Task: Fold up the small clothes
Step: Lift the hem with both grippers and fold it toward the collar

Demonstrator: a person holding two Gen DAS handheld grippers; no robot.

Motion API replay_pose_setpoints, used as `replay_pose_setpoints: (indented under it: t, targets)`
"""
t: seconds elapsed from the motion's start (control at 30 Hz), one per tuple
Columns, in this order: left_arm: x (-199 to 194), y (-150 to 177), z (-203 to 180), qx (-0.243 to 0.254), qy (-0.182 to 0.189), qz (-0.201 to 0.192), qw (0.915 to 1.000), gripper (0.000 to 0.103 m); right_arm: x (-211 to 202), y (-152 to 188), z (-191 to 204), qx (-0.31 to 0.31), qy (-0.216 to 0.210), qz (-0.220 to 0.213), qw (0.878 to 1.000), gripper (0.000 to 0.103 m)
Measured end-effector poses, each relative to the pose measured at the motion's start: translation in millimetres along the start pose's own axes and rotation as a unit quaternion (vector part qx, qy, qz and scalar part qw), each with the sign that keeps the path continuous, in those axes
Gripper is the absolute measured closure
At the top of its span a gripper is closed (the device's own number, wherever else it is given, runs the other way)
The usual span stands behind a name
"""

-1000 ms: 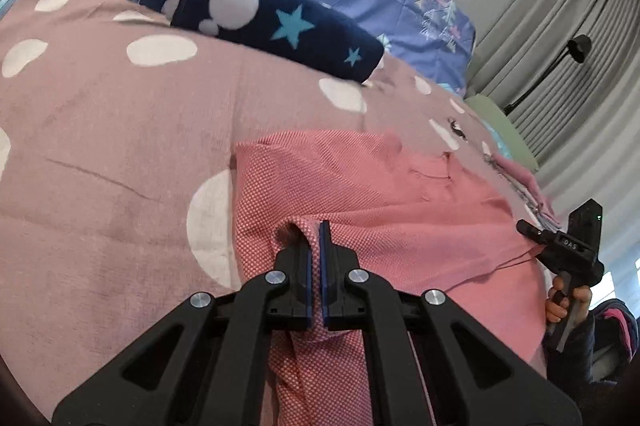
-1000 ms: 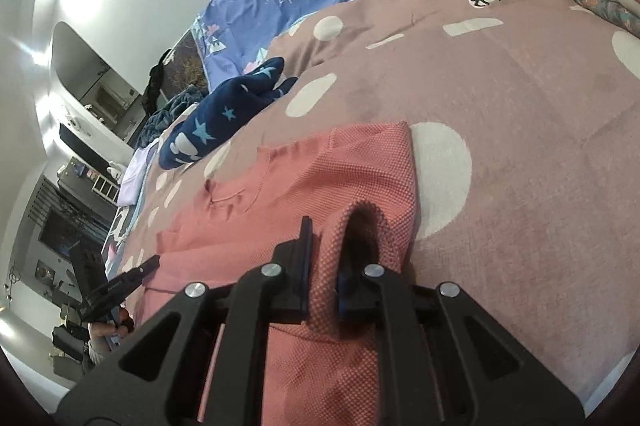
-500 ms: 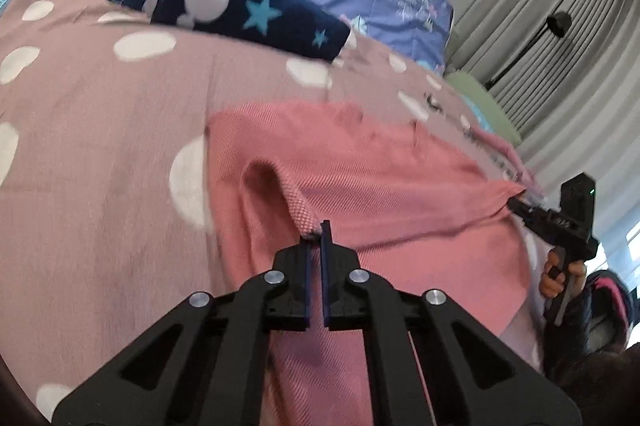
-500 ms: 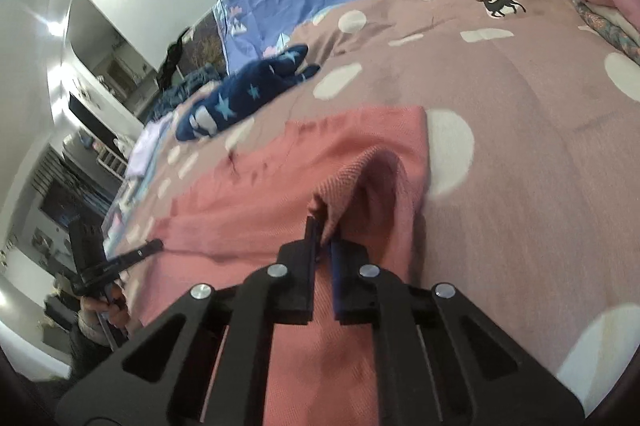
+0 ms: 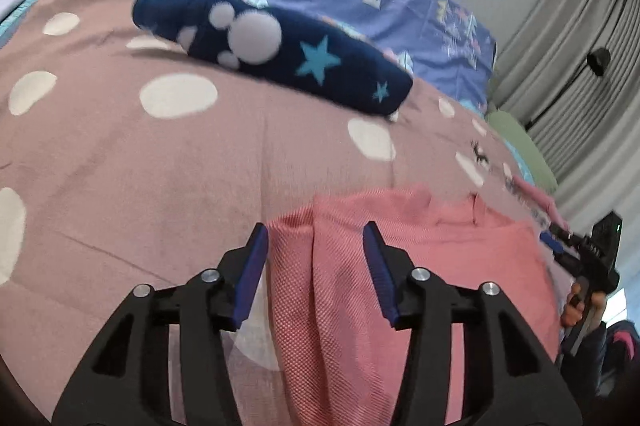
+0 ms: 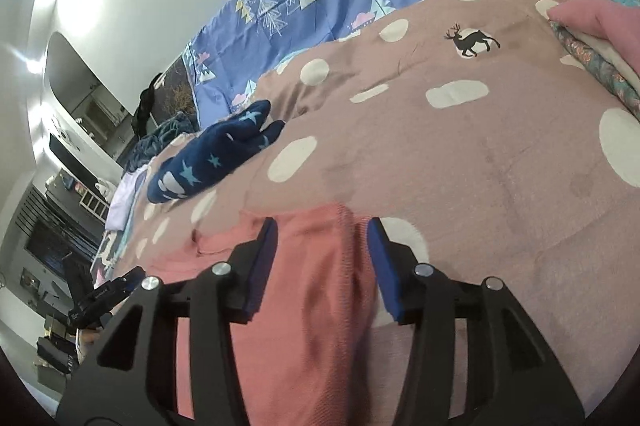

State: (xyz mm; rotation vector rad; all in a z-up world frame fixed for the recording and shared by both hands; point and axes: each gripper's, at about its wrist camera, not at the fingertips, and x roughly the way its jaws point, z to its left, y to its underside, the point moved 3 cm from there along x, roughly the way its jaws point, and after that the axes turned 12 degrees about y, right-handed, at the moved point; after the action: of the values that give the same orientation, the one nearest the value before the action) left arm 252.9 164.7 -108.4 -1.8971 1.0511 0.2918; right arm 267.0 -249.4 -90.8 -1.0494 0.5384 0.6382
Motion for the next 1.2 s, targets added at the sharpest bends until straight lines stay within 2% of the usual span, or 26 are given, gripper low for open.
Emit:
replay_pose_setpoints:
  t: [0.1, 0.13, 0.17, 0.2, 0.23, 0.27, 0.4, 0.5, 0.6, 0.63, 0.67, 0.8, 0.93, 1.1, 1.2]
  targets:
    - [12, -2, 0, 0.014, -0.009, 0.01, 0.9998, 0.053, 12, -3, 8, -0.025, 0.003, 0.009, 1.0, 0.055]
    - [14, -6, -3, 0.022, -0.008, 0.008, 0.9997, 0.056, 15, -4, 11, -0.032, 0.006, 0.008, 0.999, 0.055]
    - [16, -9, -6, 0.031, -0.005, 0.004, 0.9995, 0.062, 17, -5, 14, -0.038, 0.01, 0.007, 0.999, 0.061]
    - [16, -10, -8, 0.037, -0.003, 0.004, 0.9993, 0.077, 20, -5, 17, -0.046, 0.013, 0.009, 0.999, 0.066]
    - [18, -12, -11, 0.047, -0.006, 0.007, 0.9989, 0.086, 22, -5, 19, -0.051, 0.017, 0.011, 0.999, 0.074]
    - [19, -13, -12, 0.051, -0.01, 0.01, 0.9986, 0.088, 23, -4, 20, -0.054, 0.02, 0.012, 0.998, 0.076]
    - [21, -13, -10, 0.058, -0.025, 0.024, 0.9977, 0.088, 23, -3, 20, -0.055, 0.022, 0.014, 0.998, 0.076]
    - [21, -11, -6, 0.055, -0.028, 0.023, 0.9978, 0.083, 24, -3, 18, -0.053, 0.025, 0.016, 0.998, 0.076]
    - [18, -11, -9, 0.064, -0.025, 0.011, 0.9976, 0.085, 20, -4, 20, -0.06, 0.033, 0.001, 0.998, 0.096]
    - [17, -11, -11, 0.068, -0.023, 0.005, 0.9974, 0.095, 15, -5, 21, -0.058, 0.03, -0.009, 0.998, 0.096]
    - [15, -12, -13, 0.075, -0.02, 0.0, 0.997, 0.097, 13, -6, 21, -0.057, 0.027, -0.013, 0.998, 0.097]
    - [5, -16, -29, 0.106, -0.018, -0.019, 0.9941, 0.098, 1, -9, 28, -0.071, 0.016, -0.029, 0.997, 0.097]
    - [-1, -20, -34, 0.112, -0.023, -0.03, 0.993, 0.1, -6, -13, 32, -0.067, 0.016, -0.044, 0.997, 0.098]
    - [-18, -29, -44, 0.124, -0.018, -0.065, 0.99, 0.1, -26, -24, 36, -0.059, -0.014, -0.081, 0.995, 0.098]
    - [-19, -39, -46, 0.129, -0.023, -0.076, 0.9884, 0.1, -17, -35, 38, -0.053, -0.015, -0.076, 0.996, 0.098]
